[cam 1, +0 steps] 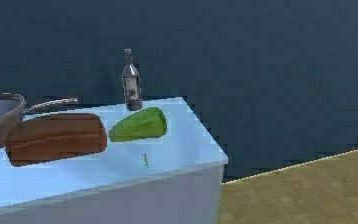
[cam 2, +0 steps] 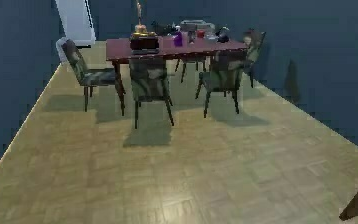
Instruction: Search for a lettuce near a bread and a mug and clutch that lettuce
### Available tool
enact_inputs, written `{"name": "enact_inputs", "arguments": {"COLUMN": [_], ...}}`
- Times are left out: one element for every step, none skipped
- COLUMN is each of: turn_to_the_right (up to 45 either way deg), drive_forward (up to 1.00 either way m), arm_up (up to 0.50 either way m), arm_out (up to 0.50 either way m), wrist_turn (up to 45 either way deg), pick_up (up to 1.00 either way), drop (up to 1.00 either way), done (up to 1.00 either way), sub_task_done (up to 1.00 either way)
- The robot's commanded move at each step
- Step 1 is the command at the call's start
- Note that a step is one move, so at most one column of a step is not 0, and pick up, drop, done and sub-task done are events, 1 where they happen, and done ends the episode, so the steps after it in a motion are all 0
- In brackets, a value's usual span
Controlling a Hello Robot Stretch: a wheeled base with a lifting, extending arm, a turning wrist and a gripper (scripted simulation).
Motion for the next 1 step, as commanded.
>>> {"name": "enact_inputs", "arguments": {"turn_to_the_right": [-45.0], "drive_forward": [0.00], "arm_up": [0.00], "arm_out": [0.00], "wrist_turn": [0.0], "pick_up": [0.00], "drop": [0.00], "done": [0.00], "sub_task_done": [0.00]}}
